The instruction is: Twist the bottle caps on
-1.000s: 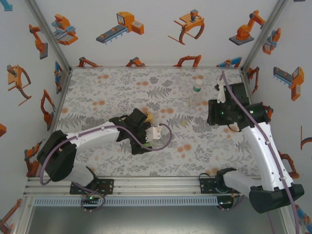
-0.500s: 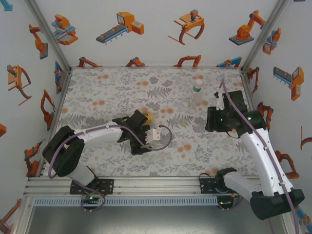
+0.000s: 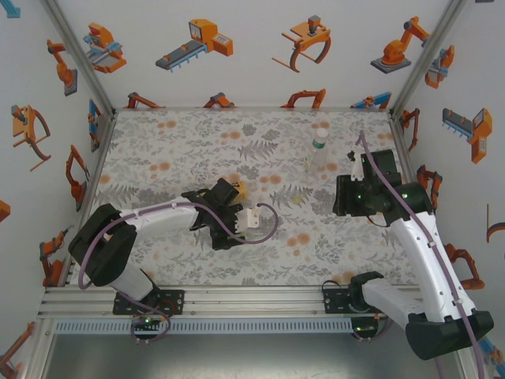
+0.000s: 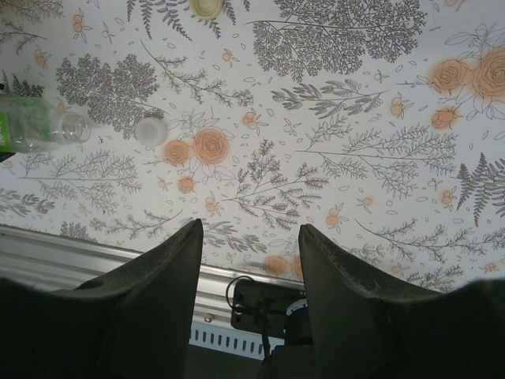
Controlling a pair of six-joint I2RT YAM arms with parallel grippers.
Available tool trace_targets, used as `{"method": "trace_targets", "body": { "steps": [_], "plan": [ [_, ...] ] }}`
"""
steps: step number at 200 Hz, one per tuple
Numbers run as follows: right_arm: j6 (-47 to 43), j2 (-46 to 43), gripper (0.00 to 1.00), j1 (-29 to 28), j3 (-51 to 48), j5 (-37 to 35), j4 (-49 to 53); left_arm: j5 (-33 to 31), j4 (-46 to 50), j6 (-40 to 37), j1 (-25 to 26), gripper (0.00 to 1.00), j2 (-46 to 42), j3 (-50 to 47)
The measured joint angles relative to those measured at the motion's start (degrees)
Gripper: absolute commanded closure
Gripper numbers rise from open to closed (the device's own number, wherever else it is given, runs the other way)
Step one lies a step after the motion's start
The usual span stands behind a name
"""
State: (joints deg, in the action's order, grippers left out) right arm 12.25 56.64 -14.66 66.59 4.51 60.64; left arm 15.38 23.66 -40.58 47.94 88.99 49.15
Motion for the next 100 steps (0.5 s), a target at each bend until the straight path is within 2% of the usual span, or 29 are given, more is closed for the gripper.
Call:
{"method": "trace_targets", "body": {
  "steps": [45, 100],
  "plan": [
    [0.4, -0.1, 0.51, 0.0, 0.0, 0.0, 1.0, 0.6, 0.5, -0.1, 0.0, 0.43, 0.0, 0.0],
    [1.9, -2.5, 0.52, 0.0, 0.0, 0.0, 2.3, 1.0, 1.2, 0.3, 0.0, 0.46, -0.8, 0.6]
  ]
}}
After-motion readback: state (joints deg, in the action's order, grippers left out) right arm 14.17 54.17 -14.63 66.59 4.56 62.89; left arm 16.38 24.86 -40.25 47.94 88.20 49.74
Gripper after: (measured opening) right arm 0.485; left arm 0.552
